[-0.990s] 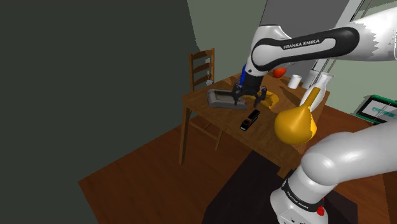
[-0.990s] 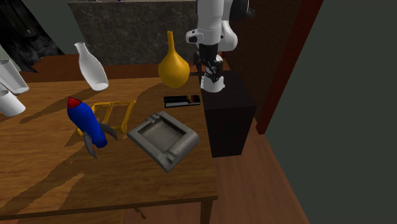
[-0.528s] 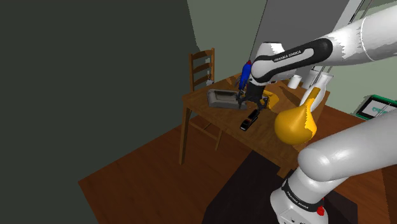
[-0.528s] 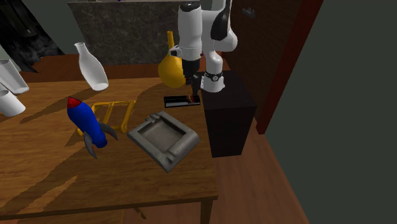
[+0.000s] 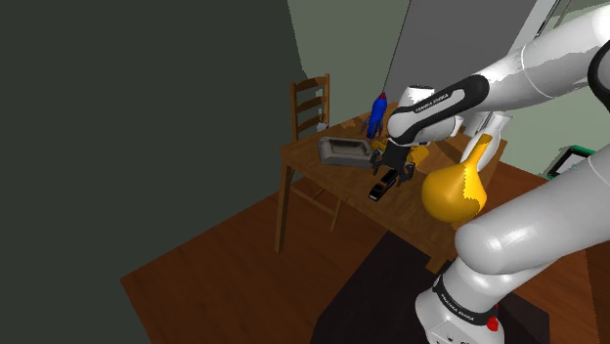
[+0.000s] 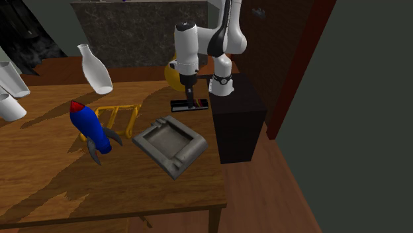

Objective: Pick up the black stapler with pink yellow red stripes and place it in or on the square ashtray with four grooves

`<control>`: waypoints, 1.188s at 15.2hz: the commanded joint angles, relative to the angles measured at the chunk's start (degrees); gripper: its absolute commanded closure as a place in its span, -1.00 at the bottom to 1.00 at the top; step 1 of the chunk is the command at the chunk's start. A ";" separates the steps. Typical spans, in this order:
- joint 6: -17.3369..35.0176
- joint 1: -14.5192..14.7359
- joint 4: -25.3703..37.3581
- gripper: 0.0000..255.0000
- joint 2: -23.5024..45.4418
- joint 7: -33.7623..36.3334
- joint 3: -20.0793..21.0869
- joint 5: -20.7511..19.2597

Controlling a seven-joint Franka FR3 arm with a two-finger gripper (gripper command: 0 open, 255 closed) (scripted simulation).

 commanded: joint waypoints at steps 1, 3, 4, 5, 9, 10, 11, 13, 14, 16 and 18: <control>1.97 -0.10 -0.60 -1.00 1.31 0.12 -0.08 -0.07; 3.88 -0.12 -1.10 -1.00 2.72 0.13 -0.13 -0.11; 4.43 -0.13 -1.23 -1.00 3.14 0.13 -0.14 -0.12; 4.43 -0.13 -1.24 -1.00 3.14 0.13 -0.14 -0.12; 4.43 -0.13 -1.23 -1.00 3.14 0.13 -0.14 -0.12; 4.43 -0.13 -1.23 -1.00 3.14 0.13 -0.14 -0.12; 4.42 -0.13 -1.23 -1.00 3.13 0.13 -0.14 -0.12; 4.42 -0.13 -1.23 1.00 3.13 0.13 -0.14 -0.12; 4.42 -0.13 -1.23 1.00 3.13 0.13 -0.14 -0.12; 4.40 -0.14 -1.27 1.00 3.07 0.12 -0.15 -0.12; 4.42 -0.14 -1.30 1.00 3.05 0.12 -0.15 -0.13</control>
